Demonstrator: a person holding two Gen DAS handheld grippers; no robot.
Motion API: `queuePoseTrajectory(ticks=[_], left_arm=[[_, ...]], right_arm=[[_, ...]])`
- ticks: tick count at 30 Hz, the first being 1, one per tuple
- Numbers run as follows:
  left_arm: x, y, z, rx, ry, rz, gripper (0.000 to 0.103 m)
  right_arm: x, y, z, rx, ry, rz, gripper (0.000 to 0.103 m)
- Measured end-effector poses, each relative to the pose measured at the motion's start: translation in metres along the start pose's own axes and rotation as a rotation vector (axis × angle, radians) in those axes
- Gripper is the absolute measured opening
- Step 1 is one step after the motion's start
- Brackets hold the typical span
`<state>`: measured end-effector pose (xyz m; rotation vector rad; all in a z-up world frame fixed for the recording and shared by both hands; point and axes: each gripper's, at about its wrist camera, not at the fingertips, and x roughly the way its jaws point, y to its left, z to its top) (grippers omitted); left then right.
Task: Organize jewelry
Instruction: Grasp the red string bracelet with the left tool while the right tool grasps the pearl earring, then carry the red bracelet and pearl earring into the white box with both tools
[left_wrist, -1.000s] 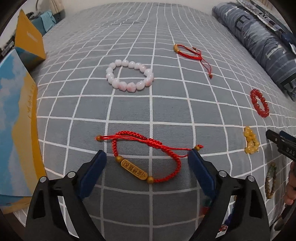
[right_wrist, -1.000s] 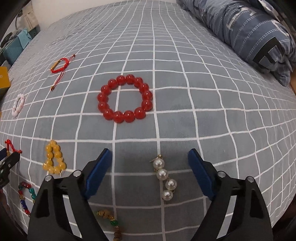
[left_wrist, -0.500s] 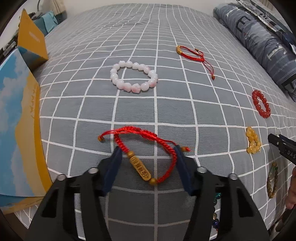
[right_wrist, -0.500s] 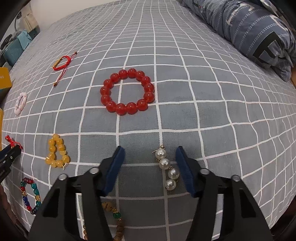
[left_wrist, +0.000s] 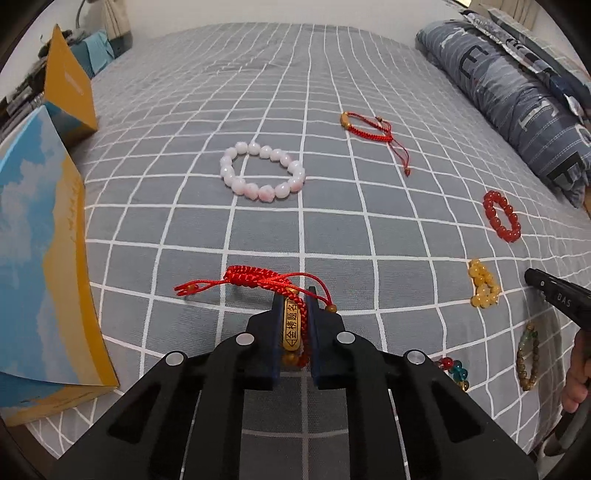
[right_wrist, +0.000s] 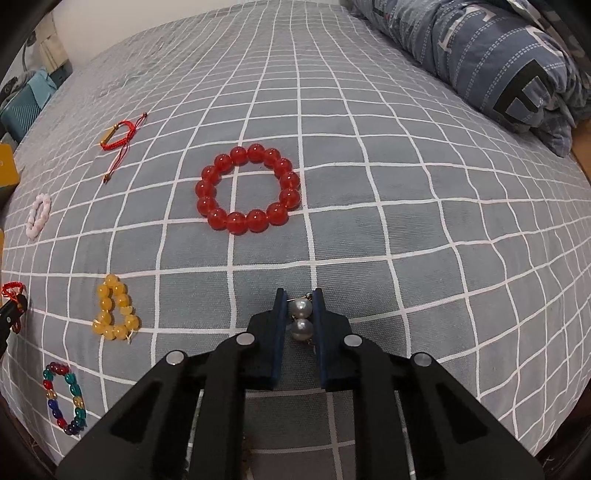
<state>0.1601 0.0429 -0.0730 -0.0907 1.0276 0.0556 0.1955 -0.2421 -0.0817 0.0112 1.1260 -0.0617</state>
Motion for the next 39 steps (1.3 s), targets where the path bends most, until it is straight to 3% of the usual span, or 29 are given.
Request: queuePoseTrajectory(ticks=[10, 22, 32, 39], left_arm=[[-0.009, -0.002, 0.003, 0.007, -0.048, -0.034, 0.011], [-0.037, -0.011, 0.005, 0.038, -0.174, -0.075, 0.011], [-0.059, -0.010, 0.006, 0.025, -0.261, -0.061, 0.011], [-0.071, -0.011, 0.007, 0.010, -0.320, -0.041, 0.011]], right_arm=[[-0.013, -0.004, 0.002, 0.034, -0.079, -0.012, 0.013], [-0.042, 0.000, 0.002, 0.040, -0.242, 0.006, 0.013], [-0.078, 0.000, 0.002, 0.038, -0.407, 0.022, 0.013], [-0.090, 0.011, 0.003, 0.023, -0.442, 0.016, 0.013]])
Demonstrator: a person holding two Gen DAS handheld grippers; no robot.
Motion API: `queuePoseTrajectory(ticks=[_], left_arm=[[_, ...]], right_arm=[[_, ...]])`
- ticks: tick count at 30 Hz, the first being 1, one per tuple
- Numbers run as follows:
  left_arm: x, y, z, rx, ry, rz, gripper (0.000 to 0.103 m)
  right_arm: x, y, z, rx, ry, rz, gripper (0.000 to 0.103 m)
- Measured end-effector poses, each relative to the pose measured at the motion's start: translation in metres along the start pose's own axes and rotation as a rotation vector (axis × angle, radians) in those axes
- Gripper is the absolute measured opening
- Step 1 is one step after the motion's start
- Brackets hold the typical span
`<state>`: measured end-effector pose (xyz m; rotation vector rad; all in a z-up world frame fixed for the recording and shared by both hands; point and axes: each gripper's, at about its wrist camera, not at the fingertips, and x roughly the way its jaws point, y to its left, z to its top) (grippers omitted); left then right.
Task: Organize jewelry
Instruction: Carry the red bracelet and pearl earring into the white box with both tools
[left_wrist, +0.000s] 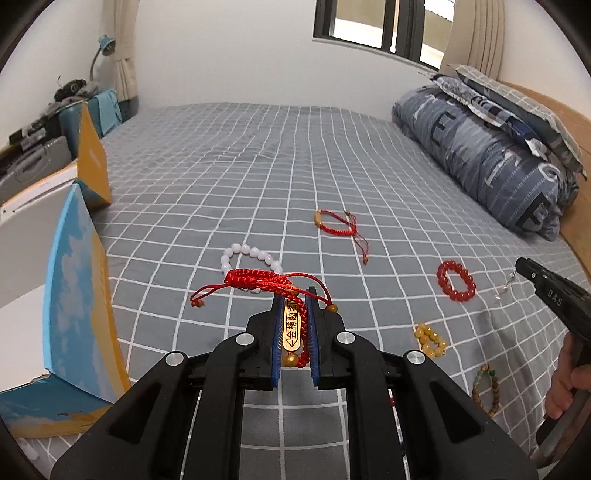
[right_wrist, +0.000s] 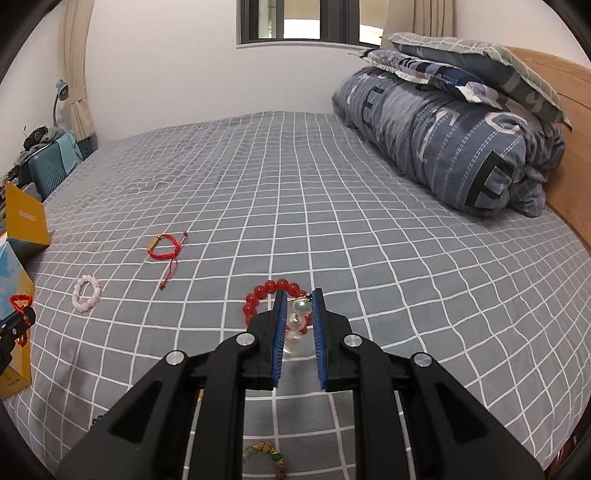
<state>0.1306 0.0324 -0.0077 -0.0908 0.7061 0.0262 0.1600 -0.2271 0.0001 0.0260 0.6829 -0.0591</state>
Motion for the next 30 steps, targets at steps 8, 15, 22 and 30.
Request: queuePoseTrajectory(ticks=[8, 15, 22, 30], left_arm=[[-0.010, 0.003, 0.009, -0.005, -0.011, 0.027, 0.011], [-0.029, 0.017, 0.026, -0.024, -0.008, 0.021, 0.011], [-0.057, 0.056, 0.052, -0.036, -0.017, 0.053, 0.011], [-0.105, 0.134, 0.062, -0.092, -0.044, 0.183, 0.011]], right_arm=[[-0.003, 0.015, 0.008, 0.001, 0.025, -0.007, 0.013], [-0.013, 0.044, 0.026, -0.016, 0.042, 0.020, 0.013], [-0.038, 0.101, 0.053, -0.077, 0.015, 0.070, 0.013], [-0.072, 0.193, 0.072, -0.175, -0.013, 0.189, 0.013]])
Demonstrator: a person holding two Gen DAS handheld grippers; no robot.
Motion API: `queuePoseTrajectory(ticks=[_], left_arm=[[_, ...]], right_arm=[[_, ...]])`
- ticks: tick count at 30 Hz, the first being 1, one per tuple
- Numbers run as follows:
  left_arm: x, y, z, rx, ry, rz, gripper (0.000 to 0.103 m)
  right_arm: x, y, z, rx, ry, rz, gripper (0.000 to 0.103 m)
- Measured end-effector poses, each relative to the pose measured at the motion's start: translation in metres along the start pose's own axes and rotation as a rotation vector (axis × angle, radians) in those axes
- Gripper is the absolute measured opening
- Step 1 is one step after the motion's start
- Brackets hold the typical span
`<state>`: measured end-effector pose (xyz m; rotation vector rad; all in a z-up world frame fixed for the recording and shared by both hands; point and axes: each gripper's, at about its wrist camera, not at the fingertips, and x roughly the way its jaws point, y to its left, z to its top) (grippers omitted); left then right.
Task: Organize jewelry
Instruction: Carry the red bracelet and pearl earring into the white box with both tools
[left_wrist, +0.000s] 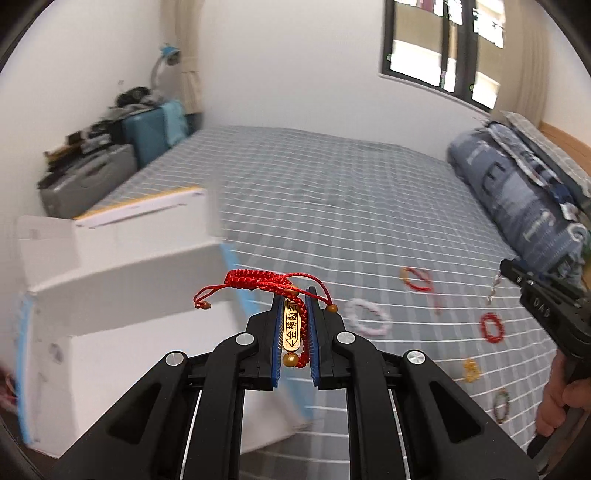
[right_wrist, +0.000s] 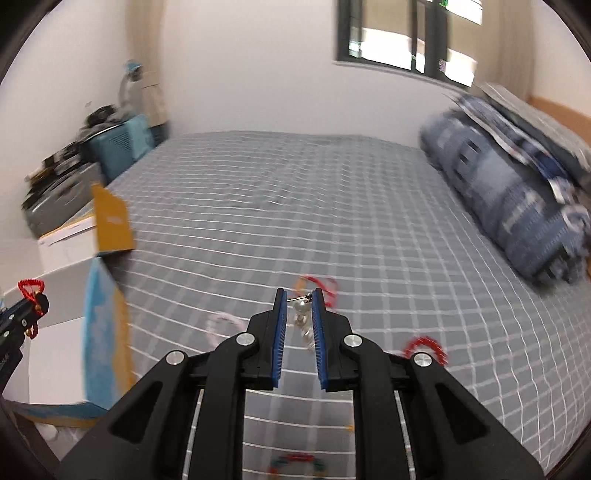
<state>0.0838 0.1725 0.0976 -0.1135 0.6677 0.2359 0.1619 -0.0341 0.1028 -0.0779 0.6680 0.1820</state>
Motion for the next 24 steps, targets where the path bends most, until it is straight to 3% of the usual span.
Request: queuePoseTrajectory(ticks=[13, 18, 24], left_arm=[[-0.030, 0.150, -0.018, -0.159, 0.068, 0.218, 0.011], [-0.021, 0.195, -0.038, -0.203, 0.150, 0.267, 0.011], [0.005, 0.228, -0.059, -0.275, 0.248, 0.269, 0.011]], right_arm=[[-0.028, 0.195, 0.013, -0.206, -0.020, 0.252, 0.013], [-0.022, 0.258, -0.003, -0.284, 0.031, 0.307, 0.013], [0.008, 0.300, -0.028, -0.337, 0.150, 0.311, 0.013]])
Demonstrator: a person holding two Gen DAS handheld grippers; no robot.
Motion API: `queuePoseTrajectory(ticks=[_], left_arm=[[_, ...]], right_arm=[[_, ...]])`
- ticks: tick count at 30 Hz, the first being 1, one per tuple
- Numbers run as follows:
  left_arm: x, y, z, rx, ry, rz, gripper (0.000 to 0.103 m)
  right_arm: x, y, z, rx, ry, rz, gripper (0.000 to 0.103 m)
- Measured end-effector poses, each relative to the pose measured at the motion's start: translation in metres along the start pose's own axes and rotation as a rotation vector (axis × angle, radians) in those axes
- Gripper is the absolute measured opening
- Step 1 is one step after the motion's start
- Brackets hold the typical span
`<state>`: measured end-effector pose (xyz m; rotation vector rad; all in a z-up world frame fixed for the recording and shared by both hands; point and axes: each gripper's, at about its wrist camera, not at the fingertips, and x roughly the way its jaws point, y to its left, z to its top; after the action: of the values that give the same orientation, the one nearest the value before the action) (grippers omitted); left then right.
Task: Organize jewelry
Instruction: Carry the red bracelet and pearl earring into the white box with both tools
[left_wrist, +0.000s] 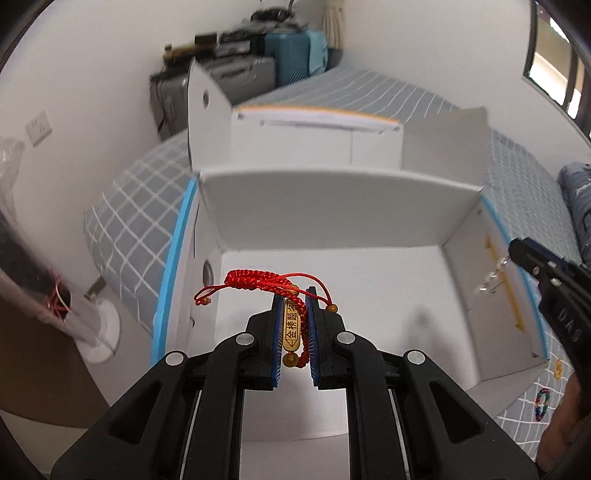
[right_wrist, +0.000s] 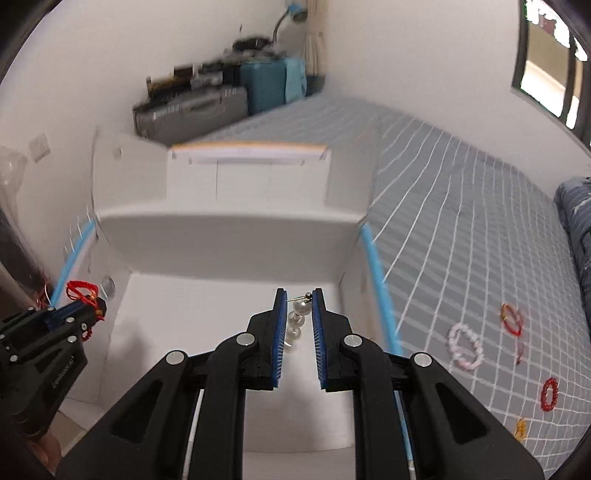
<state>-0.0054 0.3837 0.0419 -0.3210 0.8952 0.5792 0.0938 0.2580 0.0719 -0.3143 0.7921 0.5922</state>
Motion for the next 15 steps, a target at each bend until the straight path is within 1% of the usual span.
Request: queuePoseTrajectory(ticks=[4, 9, 12, 15], left_arm=[[0.017, 0.005, -0.004, 0.001, 0.052, 0.004, 0.011], [0.034, 0.001, -0.009, 0.021, 0.112, 0.017, 0.011], [0.037, -0.001, -0.010, 0.028, 0.122, 0.026, 0.011], [0.040, -0.002, -0.009, 0.041, 0.144, 0.035, 0.011]], right_arm=[[0.027, 0.011, -0.008, -0.013, 0.074, -0.004, 0.013], [0.053, 0.016, -0.017, -0.020, 0.172, -0.013, 0.013], [0.062, 0.018, -0.021, -0.022, 0.207, -0.016, 0.013], [0.062, 0.018, -0.024, -0.024, 0.219, -0.015, 0.013]])
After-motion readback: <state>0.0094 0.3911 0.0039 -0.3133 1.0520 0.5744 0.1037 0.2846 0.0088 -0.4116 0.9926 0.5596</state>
